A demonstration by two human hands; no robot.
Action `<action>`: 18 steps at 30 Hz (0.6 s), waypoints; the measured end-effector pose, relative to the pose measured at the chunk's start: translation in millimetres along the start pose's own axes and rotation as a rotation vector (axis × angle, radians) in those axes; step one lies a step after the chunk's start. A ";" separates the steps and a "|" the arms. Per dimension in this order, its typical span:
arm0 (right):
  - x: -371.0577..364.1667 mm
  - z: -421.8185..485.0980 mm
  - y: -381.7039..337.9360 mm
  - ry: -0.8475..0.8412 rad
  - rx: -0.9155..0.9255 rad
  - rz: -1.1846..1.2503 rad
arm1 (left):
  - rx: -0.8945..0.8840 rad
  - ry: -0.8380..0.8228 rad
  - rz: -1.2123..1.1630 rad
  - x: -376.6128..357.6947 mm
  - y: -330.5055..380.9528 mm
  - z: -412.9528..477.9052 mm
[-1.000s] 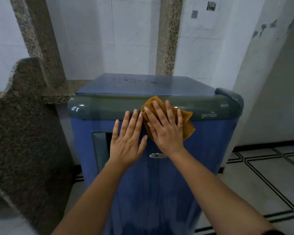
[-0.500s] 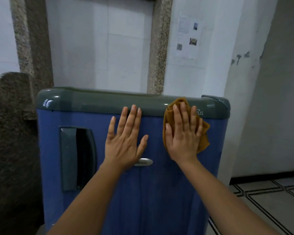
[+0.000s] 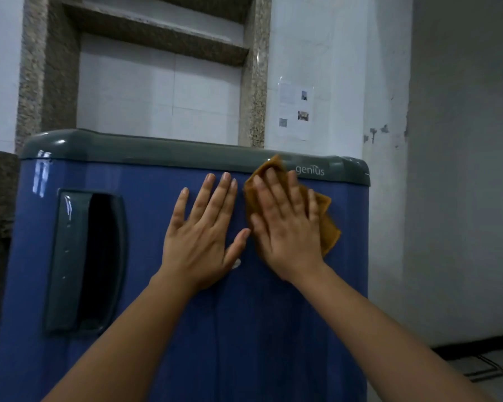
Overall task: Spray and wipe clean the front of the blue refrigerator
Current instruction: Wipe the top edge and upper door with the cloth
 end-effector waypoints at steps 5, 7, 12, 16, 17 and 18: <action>-1.5 -22.7 21.2 0.044 -0.095 0.024 | 0.019 0.068 -0.001 -3.8 9.2 -7.5; -1.7 -16.3 16.8 0.051 -0.178 0.050 | 0.035 0.100 -0.003 -6.4 14.9 -6.9; -6.2 -27.0 13.0 0.048 0.058 0.019 | 0.058 0.085 -0.015 -11.0 32.8 -12.4; -4.6 -11.0 31.6 -0.008 -0.196 0.053 | 0.089 0.086 -0.013 -12.4 36.4 -9.0; -2.3 -11.1 27.3 -0.009 -0.166 0.059 | 0.096 0.088 -0.008 -12.6 36.0 -8.0; -2.3 -15.6 24.3 -0.007 -0.074 0.065 | 0.103 0.092 -0.002 -12.2 35.9 -7.1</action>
Point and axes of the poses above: each hand's wrist, its own z-axis towards the middle knuckle, its own x-axis out of the back of the hand, y = z × x, the point moved 4 cm from there along z, towards the middle knuckle, and after that the axes turned 5 degrees about -z, right-handed, at the moved point
